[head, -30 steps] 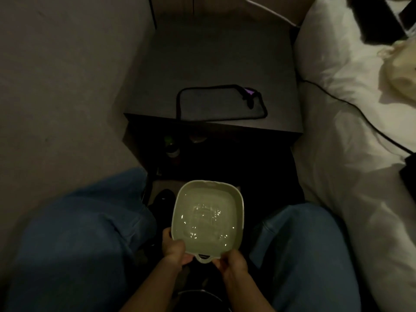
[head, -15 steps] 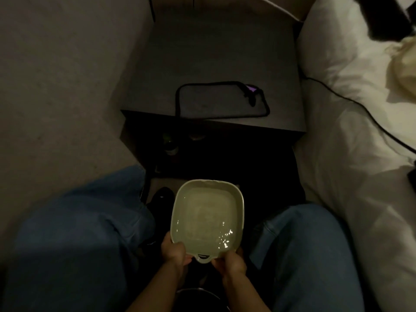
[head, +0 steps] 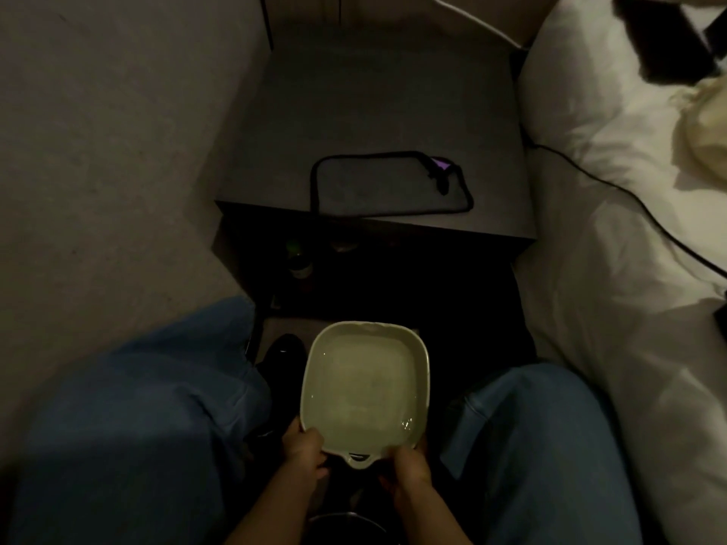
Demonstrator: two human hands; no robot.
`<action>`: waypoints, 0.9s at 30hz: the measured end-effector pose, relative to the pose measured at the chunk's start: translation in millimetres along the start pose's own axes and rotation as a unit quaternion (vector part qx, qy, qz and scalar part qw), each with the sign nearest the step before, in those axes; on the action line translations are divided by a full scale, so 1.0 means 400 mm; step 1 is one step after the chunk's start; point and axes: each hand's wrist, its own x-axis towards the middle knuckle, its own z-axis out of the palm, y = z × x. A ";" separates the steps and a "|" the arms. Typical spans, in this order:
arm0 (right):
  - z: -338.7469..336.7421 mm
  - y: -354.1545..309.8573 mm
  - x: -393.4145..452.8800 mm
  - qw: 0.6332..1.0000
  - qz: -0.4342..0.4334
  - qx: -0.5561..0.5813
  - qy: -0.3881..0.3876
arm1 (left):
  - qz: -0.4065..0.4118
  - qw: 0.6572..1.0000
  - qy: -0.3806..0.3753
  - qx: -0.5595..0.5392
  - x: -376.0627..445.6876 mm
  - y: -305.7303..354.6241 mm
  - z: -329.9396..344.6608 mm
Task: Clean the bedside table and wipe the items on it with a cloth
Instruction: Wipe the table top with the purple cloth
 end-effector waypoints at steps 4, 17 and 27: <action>-0.001 -0.010 -0.001 0.999 0.015 0.036 -0.037 | -0.012 0.998 -0.032 -0.053 0.003 0.008 0.000; 0.015 -0.014 0.005 0.997 0.015 0.077 0.009 | -0.004 0.996 -0.008 -0.094 -0.010 0.031 0.017; 0.024 -0.026 -0.014 0.997 0.011 0.081 0.005 | 0.009 0.998 0.004 -0.068 -0.008 0.034 0.019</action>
